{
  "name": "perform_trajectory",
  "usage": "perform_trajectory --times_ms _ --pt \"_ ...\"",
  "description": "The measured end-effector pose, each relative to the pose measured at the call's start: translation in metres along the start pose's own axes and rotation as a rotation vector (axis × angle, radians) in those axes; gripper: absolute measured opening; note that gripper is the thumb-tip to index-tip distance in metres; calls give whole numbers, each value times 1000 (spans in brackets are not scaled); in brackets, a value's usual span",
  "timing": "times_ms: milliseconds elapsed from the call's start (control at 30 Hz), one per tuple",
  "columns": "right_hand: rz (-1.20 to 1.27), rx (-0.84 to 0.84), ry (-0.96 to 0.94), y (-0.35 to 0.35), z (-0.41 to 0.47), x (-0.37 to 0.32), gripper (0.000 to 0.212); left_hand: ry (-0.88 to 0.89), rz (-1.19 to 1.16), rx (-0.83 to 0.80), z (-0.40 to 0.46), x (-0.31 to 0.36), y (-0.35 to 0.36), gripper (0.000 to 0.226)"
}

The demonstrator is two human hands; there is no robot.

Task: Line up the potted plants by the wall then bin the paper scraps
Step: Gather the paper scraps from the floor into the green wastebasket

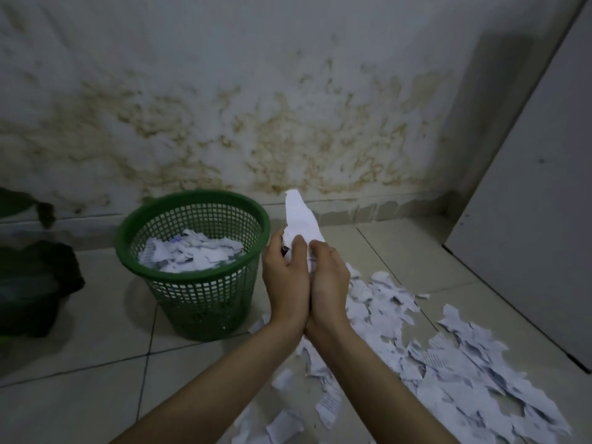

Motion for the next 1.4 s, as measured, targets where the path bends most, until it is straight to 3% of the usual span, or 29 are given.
perform_trajectory --times_ms 300,433,500,600,733,833,900,967,1033,1133,1200,1267,1400 --pt "21 -305 122 148 39 27 21 97 47 268 97 41 -82 28" --pt "-122 -387 285 172 48 64 21 23 219 237 133 8 -105 31" --pt "-367 -458 334 172 52 82 27 -12 402 130 148 -17 -110 33" --pt "-736 -544 367 163 62 104 39 -5 897 -158 160 -49 -104 38" --pt "-1474 -682 22 168 76 93 49 -86 1511 -428 163 -74 -112 85" --pt "-1493 -972 24 182 61 97 51 -152 1725 -721 154 -89 -101 104" --pt "-1624 -1163 105 176 46 115 51 -151 1839 -901 146 -103 -92 96" --pt "-1844 -1263 144 161 46 139 58 -121 1901 -1028 138 -115 -83 72" --pt "-1978 -1288 242 145 56 162 67 -163 1914 -1120 130 -126 -80 64" --pt "-2068 -1224 336 130 75 177 73 -454 1692 -1241 121 -149 -84 67" --pt "-2108 -1136 494 117 84 184 70 -599 1586 -1319 112 -163 -89 76" --pt "-2124 -1104 671 105 85 192 66 -591 1622 -1361 112 -176 -93 77" --pt "-2081 -1102 665 107 87 196 68 -452 1761 -1356 122 -182 -88 72"
Point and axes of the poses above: each hand's wrist, its own z-axis towards the middle knuckle, its own y-axis out of the palm, x = y × z, the point moved 9 cm from there along z, towards the middle knuckle, and after that the axes turned 14 degrees about z, right-handed, at the moved point
